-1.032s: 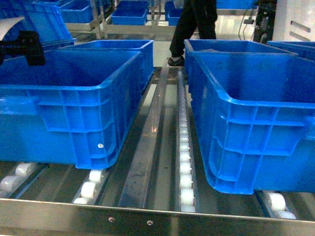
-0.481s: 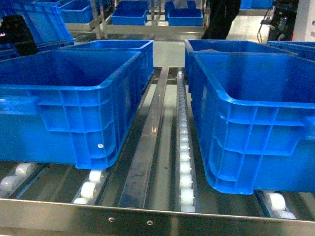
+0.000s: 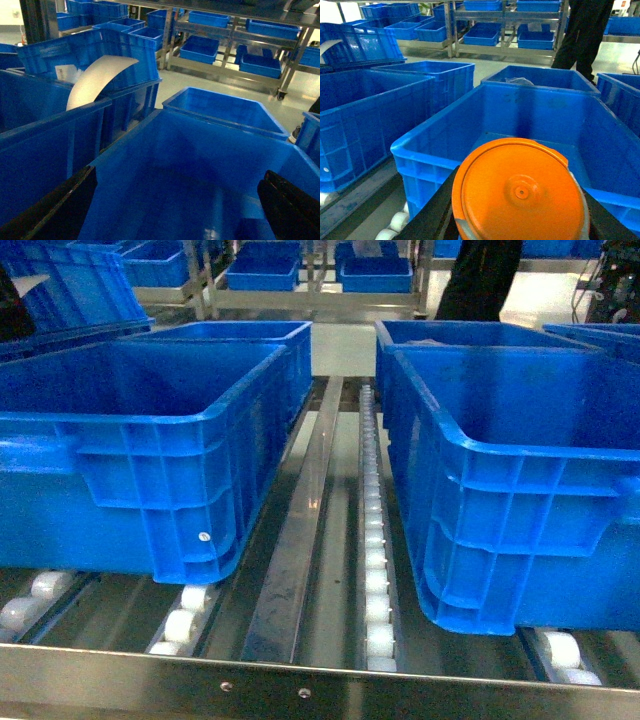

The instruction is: Sort blue parts and orange caps into right shelf containers

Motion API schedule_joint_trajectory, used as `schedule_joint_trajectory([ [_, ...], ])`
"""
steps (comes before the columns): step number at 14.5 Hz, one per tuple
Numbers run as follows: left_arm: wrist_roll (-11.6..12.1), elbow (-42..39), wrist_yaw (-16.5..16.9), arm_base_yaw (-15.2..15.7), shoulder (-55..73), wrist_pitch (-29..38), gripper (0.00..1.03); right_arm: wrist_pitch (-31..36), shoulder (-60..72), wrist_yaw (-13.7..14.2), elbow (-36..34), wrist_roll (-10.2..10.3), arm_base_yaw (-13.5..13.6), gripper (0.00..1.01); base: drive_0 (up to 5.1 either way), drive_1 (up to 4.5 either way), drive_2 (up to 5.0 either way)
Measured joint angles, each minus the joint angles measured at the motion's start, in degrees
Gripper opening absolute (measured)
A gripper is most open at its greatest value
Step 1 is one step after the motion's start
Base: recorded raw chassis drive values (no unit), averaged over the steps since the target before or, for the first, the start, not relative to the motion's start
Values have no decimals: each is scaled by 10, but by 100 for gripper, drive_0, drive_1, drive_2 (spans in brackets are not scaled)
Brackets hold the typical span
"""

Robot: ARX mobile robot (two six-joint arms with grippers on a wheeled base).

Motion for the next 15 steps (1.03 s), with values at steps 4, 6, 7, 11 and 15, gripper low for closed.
schedule_joint_trajectory([
  [4,-12,-82,0,-2,-99,-9,98,0,0,0,0,0,0,44,0,0,0],
  [6,-12,-123,4,-6,-154,-14,98,0,0,0,0,0,0,44,0,0,0],
  [7,-10,-143,8,-6,-181,-13,98,0,0,0,0,0,0,44,0,0,0],
  [11,-17,-227,33,55,-281,-80,98,0,0,0,0,0,0,44,0,0,0],
  [15,-27,-296,54,82,-378,-106,98,0,0,0,0,0,0,44,0,0,0],
])
